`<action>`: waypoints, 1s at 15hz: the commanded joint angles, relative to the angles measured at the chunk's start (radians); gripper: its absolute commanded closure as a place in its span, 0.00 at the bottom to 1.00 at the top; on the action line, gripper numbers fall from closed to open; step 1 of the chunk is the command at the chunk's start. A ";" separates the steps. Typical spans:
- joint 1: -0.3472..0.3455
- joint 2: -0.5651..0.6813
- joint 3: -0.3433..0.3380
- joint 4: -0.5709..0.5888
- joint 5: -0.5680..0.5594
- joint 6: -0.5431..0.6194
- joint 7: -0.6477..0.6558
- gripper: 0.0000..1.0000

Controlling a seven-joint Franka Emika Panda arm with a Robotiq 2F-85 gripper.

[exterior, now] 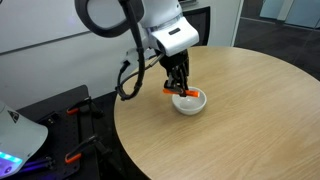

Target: Put the orange sharpie in the bowl

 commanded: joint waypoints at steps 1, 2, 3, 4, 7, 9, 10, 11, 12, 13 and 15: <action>0.022 0.049 -0.006 0.036 -0.049 0.043 0.011 0.95; 0.033 0.064 -0.015 0.042 -0.066 0.061 0.018 0.95; 0.048 0.086 -0.026 0.048 -0.080 0.091 0.023 0.95; 0.063 0.109 -0.036 0.055 -0.088 0.117 0.025 0.95; 0.127 0.182 -0.087 0.074 -0.073 0.203 0.018 0.95; 0.159 0.227 -0.105 0.088 -0.035 0.249 -0.004 0.95; 0.172 0.244 -0.111 0.094 -0.015 0.262 -0.014 0.95; 0.182 0.263 -0.113 0.101 0.004 0.277 -0.022 0.95; 0.192 0.279 -0.117 0.107 0.020 0.289 -0.028 0.95; 0.199 0.292 -0.116 0.113 0.039 0.302 -0.035 0.95; 0.210 0.318 -0.113 0.125 0.071 0.317 -0.045 0.95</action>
